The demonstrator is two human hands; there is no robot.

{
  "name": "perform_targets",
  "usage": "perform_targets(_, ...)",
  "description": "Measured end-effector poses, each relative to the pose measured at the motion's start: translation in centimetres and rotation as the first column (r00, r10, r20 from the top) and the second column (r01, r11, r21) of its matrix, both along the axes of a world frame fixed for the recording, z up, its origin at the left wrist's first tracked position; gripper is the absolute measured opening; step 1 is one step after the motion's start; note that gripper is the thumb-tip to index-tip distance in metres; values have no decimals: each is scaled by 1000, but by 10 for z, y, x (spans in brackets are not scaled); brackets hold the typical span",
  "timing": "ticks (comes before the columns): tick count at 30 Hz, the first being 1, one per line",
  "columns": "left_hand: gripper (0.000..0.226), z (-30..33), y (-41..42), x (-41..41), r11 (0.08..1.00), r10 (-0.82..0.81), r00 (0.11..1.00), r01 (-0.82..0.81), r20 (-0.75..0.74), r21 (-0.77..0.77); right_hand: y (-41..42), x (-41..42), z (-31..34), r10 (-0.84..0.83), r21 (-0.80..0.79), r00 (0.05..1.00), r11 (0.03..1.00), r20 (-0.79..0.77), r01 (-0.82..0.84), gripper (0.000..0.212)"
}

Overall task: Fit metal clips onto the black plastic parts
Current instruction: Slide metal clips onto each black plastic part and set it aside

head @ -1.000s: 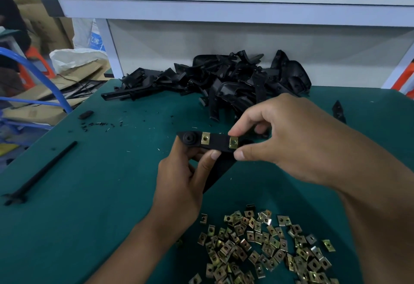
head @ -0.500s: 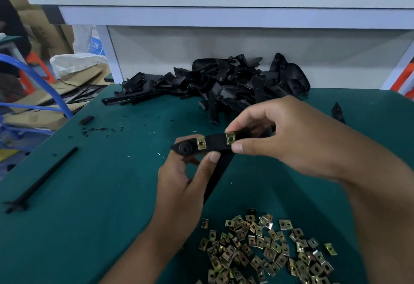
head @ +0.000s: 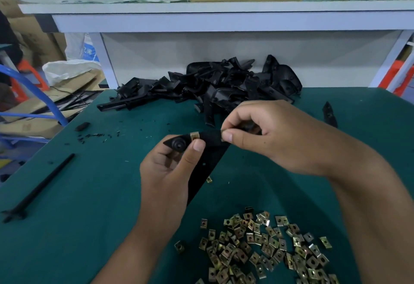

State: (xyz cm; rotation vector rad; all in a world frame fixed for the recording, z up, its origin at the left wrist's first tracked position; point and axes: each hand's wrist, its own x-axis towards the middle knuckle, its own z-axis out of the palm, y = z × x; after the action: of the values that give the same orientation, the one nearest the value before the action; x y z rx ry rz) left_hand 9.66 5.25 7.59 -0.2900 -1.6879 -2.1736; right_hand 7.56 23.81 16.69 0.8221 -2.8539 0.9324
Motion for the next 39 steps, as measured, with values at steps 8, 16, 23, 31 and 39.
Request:
perform_targets(8, 29, 22, 4, 14, 995, -86, 987, 78, 137, 63, 5, 19, -13, 3, -259, 992, 966, 123, 29, 31)
perform_targets(16, 30, 45, 9, 45, 983, -182, 972, 184, 147, -4, 18, 71, -16, -119, -376, 989, 915, 92, 145, 30)
perform_targets(23, 21, 64, 10, 72, 956, -254, 963, 264, 91, -128, 20, 94, -16, -75, -498, 978, 851, 194, 164, 21)
perform_targets(31, 37, 57, 14, 90, 916, -348, 912, 380, 219, -125, 36, 135, -16, -159, -610, 965, 750, 207, 254, 27)
perform_targets(39, 30, 37, 143, 154, 703, -700, 683, 711, 206, 31, 114, 277, -22, -607, -684, 787, 526, 115, 505, 11)
